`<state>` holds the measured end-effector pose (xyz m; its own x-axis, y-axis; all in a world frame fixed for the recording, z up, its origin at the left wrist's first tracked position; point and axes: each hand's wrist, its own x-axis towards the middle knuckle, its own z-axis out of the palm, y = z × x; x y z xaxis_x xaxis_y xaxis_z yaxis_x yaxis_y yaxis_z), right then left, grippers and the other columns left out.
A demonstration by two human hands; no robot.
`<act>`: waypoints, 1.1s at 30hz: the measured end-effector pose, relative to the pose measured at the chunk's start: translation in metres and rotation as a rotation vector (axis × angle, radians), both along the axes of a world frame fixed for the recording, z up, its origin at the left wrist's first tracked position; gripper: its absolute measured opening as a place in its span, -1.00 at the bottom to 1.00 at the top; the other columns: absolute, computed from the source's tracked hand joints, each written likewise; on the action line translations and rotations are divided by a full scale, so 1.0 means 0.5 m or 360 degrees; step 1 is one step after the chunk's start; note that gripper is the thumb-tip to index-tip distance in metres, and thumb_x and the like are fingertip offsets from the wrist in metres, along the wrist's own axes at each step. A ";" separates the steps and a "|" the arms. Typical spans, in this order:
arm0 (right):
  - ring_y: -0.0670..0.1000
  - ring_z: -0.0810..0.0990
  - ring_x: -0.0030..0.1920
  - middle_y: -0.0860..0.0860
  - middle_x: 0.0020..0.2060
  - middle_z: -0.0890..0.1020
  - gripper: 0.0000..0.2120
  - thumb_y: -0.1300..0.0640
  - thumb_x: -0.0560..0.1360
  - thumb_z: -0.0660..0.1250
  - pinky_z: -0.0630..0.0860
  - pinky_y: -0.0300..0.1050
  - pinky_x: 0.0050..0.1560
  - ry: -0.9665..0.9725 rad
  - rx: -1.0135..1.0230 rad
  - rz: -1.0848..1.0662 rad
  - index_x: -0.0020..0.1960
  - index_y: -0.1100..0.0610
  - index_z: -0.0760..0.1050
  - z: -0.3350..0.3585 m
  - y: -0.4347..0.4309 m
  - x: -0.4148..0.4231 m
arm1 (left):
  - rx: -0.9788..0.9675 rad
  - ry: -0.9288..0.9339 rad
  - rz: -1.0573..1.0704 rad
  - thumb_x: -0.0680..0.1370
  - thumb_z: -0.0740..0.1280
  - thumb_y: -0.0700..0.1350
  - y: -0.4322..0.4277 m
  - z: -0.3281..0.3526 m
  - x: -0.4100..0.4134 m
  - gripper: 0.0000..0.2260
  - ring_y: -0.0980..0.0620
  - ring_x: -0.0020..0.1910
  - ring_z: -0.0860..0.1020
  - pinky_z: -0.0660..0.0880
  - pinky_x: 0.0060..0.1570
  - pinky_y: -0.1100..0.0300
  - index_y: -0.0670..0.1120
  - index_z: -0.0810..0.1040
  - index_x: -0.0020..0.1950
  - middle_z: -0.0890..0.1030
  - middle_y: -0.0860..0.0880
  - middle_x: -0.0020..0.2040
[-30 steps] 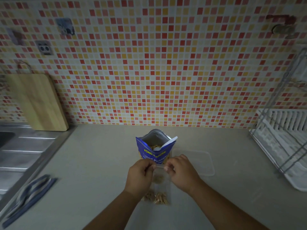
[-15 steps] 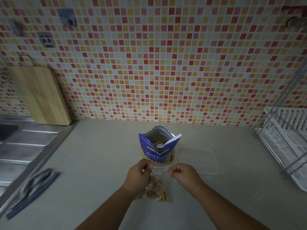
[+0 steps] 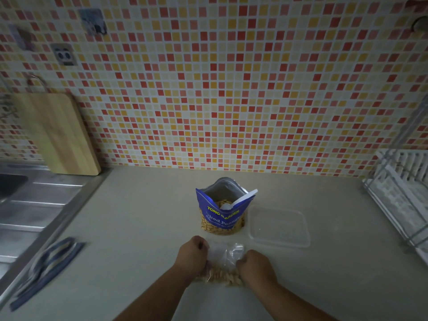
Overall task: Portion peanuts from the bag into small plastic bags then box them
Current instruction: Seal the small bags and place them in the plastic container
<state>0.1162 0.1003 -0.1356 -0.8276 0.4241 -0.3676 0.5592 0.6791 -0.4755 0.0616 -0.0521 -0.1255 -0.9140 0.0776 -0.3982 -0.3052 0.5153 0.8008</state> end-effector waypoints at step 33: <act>-0.10 0.53 -0.26 -0.02 -0.26 0.67 -0.82 0.16 0.38 0.48 0.47 -0.21 -0.15 0.0872 -0.0846 0.0135 -0.26 -0.09 0.57 0.067 0.054 0.003 | 0.0475 0.0443 -0.0292 0.49 0.38 -0.22 0.038 0.075 0.039 -0.86 0.16 -0.43 0.49 0.46 -0.27 0.26 0.00 0.61 -0.23 0.58 0.04 -0.40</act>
<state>0.1178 0.1271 -0.1023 -0.9722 0.2317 -0.0323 0.1057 0.3118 -0.9442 0.0811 -0.0332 -0.0882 -0.9436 0.3224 -0.0748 0.0177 0.2749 0.9613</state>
